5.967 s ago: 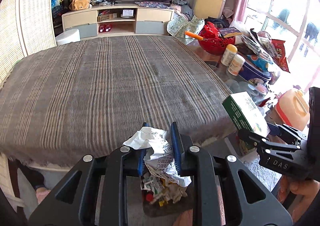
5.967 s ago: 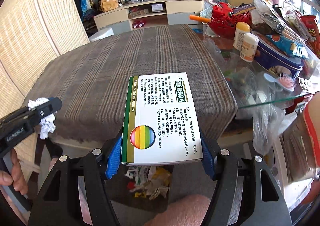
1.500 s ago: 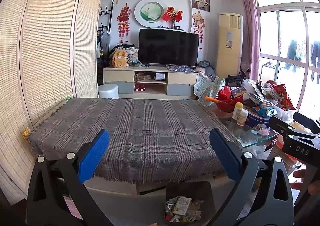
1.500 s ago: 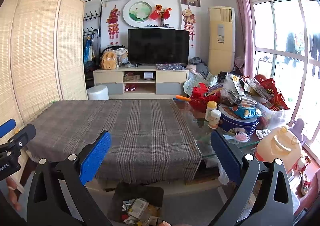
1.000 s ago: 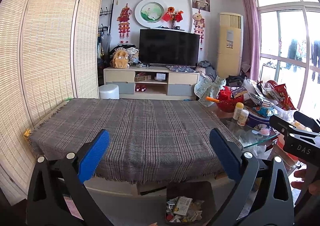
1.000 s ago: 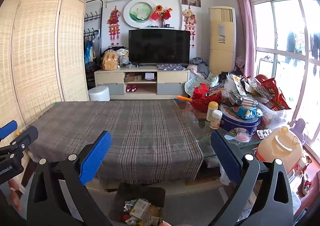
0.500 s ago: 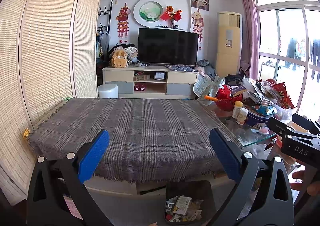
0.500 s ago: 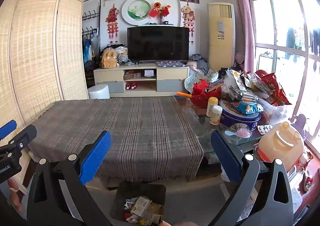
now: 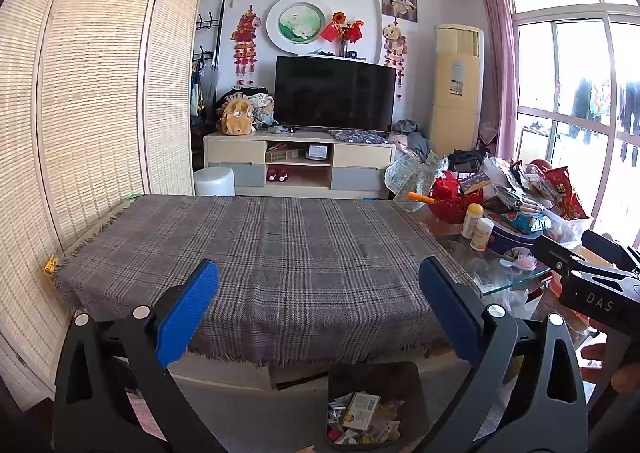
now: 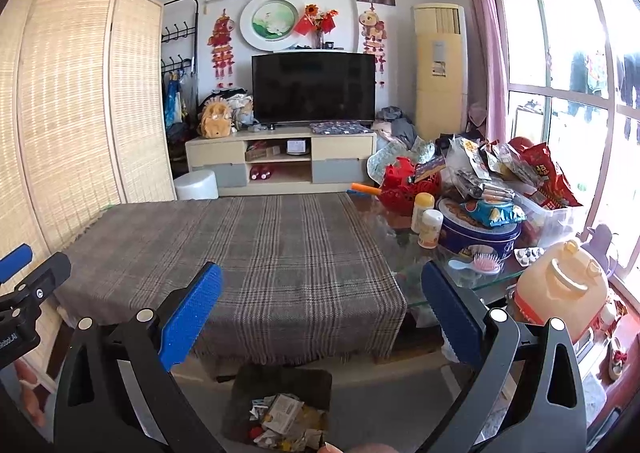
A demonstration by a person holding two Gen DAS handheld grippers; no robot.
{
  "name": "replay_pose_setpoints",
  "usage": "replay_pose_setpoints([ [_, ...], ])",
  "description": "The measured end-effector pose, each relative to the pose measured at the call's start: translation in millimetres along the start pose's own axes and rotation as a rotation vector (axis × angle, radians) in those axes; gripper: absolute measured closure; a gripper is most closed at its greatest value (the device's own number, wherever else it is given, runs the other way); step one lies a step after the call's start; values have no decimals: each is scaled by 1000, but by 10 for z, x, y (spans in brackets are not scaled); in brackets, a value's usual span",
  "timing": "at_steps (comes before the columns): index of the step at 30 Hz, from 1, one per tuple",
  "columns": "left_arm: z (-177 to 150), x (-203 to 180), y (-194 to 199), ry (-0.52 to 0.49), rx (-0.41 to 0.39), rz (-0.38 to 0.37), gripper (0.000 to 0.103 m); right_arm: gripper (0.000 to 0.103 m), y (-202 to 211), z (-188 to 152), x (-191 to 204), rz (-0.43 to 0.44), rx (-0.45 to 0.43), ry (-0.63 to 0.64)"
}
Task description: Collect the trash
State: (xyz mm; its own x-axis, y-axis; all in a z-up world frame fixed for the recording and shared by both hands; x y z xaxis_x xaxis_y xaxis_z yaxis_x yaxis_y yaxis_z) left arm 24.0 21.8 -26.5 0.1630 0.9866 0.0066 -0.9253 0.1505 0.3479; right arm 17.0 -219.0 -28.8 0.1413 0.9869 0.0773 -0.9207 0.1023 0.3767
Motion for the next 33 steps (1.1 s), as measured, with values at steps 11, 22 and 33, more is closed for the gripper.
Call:
replay_pose_setpoints([
  [11, 2, 17, -8, 1, 1, 0, 8, 3, -29, -10, 1, 6, 6, -2],
  [22, 2, 35, -13, -1, 3, 1, 8, 3, -66, -33, -20, 2, 13, -6],
  [33, 12, 33, -36, -5, 4, 5, 8, 3, -85, -45, 23, 2, 19, 3],
])
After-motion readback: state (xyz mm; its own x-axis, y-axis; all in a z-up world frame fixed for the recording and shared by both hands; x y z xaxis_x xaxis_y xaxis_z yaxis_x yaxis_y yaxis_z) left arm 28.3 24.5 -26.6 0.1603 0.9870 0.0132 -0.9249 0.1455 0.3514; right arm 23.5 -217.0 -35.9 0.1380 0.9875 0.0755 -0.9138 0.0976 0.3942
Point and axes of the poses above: each gripper's, at about its wrist camera, not at the fingertips, and y roughly against the way its jaws point, x to its left, z to its top, the point moved 10 cm from there along -y, roughly the way its jaws point, and after that the axes turned 4 degrees about -y, right-handed, at the moved point
